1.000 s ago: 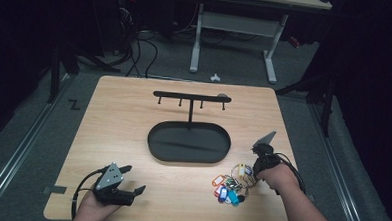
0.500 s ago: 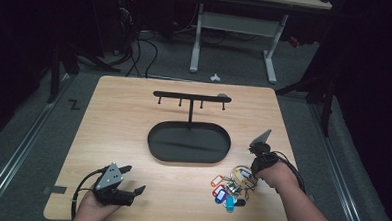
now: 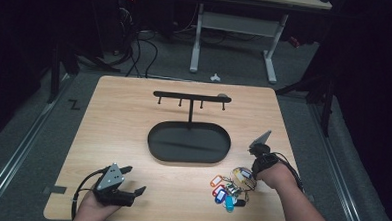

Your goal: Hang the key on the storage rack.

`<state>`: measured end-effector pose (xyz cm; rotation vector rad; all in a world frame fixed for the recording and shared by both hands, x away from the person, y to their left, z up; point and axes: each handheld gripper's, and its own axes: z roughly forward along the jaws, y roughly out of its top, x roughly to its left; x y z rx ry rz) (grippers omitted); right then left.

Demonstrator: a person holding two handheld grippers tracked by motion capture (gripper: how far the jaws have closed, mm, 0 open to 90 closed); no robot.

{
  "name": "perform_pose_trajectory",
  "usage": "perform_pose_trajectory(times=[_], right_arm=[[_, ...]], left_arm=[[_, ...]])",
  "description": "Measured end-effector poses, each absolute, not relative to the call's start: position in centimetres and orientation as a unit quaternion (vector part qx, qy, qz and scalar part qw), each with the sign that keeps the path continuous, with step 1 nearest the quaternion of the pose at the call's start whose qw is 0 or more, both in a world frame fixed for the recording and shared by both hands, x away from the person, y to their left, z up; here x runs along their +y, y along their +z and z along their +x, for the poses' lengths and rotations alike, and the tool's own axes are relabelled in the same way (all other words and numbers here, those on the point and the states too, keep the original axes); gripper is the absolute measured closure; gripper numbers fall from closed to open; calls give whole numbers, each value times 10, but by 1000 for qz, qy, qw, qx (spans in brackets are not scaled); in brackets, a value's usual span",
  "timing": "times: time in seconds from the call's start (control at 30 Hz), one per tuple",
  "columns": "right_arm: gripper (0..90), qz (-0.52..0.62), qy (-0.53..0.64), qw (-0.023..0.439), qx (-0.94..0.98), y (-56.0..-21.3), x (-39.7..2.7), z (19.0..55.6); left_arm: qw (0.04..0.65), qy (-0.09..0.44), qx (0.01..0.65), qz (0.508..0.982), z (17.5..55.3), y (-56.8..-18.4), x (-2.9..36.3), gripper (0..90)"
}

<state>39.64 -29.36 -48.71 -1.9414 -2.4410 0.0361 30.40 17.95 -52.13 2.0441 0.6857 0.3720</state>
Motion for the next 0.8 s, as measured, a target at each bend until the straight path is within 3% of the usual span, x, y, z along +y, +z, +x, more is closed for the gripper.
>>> perform_pose_trajectory(times=[0.63,0.8], right_arm=[[871,-561,10,-22,-827,-487,-290,391],[871,-560,-20,-17,-828,-467,-292,390]], left_arm=[[458,149,279,831,304,-522,178,163],[457,149,280,831,304,-523,178,164]])
